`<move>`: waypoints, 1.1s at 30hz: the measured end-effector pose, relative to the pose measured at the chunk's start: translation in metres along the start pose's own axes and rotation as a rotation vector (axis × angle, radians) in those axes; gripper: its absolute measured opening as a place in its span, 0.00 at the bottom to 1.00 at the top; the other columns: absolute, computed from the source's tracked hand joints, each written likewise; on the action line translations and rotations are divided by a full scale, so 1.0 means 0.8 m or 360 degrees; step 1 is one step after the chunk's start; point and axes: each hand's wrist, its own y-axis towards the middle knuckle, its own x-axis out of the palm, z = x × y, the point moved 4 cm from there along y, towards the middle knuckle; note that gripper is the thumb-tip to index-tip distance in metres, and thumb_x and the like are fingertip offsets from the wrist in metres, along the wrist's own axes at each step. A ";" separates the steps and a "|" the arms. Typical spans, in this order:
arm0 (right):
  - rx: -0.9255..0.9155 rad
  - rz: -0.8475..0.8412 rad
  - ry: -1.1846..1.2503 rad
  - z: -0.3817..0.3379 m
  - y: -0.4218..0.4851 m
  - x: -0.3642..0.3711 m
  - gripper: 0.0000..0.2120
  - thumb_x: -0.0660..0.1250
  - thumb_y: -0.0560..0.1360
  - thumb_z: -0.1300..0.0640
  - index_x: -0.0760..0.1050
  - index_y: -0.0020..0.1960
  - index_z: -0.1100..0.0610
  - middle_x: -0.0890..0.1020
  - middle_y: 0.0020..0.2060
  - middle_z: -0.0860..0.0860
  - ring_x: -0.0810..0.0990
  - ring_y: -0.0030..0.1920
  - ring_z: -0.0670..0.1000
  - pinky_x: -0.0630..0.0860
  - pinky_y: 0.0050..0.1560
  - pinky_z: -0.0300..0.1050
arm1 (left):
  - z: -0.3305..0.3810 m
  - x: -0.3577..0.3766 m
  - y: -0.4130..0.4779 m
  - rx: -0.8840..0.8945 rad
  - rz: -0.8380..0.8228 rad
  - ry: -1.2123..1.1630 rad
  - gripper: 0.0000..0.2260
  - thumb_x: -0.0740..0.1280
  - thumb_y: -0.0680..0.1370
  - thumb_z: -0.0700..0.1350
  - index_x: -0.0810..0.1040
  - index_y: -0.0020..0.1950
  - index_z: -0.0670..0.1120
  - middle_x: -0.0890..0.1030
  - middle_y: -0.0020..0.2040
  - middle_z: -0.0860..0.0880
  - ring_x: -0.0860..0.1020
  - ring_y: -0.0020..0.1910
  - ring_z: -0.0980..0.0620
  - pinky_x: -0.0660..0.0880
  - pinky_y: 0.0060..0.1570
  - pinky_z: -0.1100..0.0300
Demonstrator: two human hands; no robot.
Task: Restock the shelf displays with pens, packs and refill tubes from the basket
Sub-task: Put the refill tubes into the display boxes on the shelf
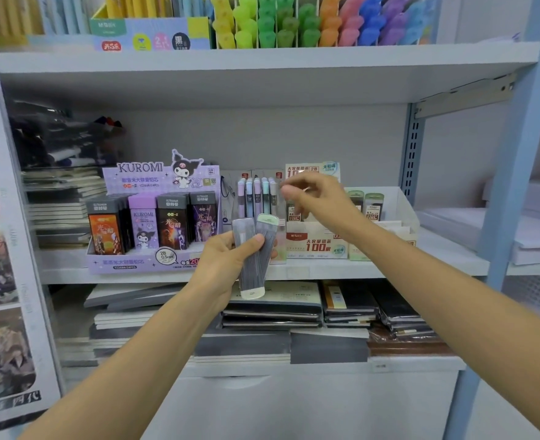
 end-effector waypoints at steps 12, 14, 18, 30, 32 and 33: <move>0.0324 -0.0242 0.0353 0.015 -0.057 -0.033 0.09 0.66 0.78 0.57 0.81 0.57 0.56 0.81 0.40 0.49 0.74 0.34 0.43 0.74 0.37 0.35 | 0.003 0.032 -0.016 -0.0088 -0.0147 0.0155 0.15 0.57 0.83 0.52 0.78 0.54 0.44 0.84 0.40 0.45 0.82 0.39 0.47 0.79 0.50 0.48; 0.0297 -0.0325 0.0323 0.013 -0.065 -0.038 0.08 0.65 0.79 0.54 0.81 0.53 0.55 0.80 0.37 0.45 0.75 0.36 0.43 0.75 0.39 0.35 | -0.001 0.040 -0.019 -0.0132 -0.0237 0.0276 0.19 0.53 0.83 0.57 0.77 0.54 0.45 0.78 0.34 0.48 0.76 0.31 0.51 0.78 0.40 0.53; 0.0282 -0.0568 0.0383 0.009 -0.079 -0.035 0.08 0.61 0.81 0.54 0.79 0.51 0.54 0.81 0.43 0.45 0.80 0.48 0.45 0.79 0.53 0.44 | -0.008 0.053 -0.027 -0.0124 -0.0411 0.0704 0.21 0.52 0.82 0.60 0.79 0.54 0.48 0.69 0.34 0.54 0.67 0.32 0.56 0.66 0.34 0.62; 0.0314 -0.0759 0.0215 0.025 -0.102 -0.031 0.08 0.67 0.78 0.58 0.82 0.54 0.56 0.84 0.49 0.49 0.82 0.52 0.46 0.79 0.53 0.40 | -0.002 0.053 -0.036 0.0266 -0.0411 0.1286 0.12 0.73 0.75 0.47 0.78 0.56 0.49 0.79 0.44 0.49 0.75 0.39 0.53 0.71 0.39 0.61; 0.0274 -0.0637 0.0141 0.028 -0.103 -0.037 0.08 0.67 0.77 0.58 0.83 0.54 0.54 0.85 0.49 0.46 0.82 0.52 0.44 0.78 0.51 0.36 | -0.002 0.041 -0.030 0.0183 -0.0368 0.1265 0.13 0.75 0.72 0.44 0.78 0.55 0.50 0.81 0.45 0.49 0.78 0.39 0.53 0.73 0.37 0.62; 0.0275 -0.0564 0.0142 0.029 -0.103 -0.041 0.08 0.67 0.77 0.58 0.83 0.54 0.54 0.85 0.49 0.45 0.82 0.52 0.43 0.78 0.50 0.36 | -0.001 0.033 -0.026 0.0136 -0.0305 0.1200 0.13 0.76 0.71 0.42 0.79 0.53 0.51 0.81 0.45 0.50 0.79 0.40 0.52 0.74 0.38 0.63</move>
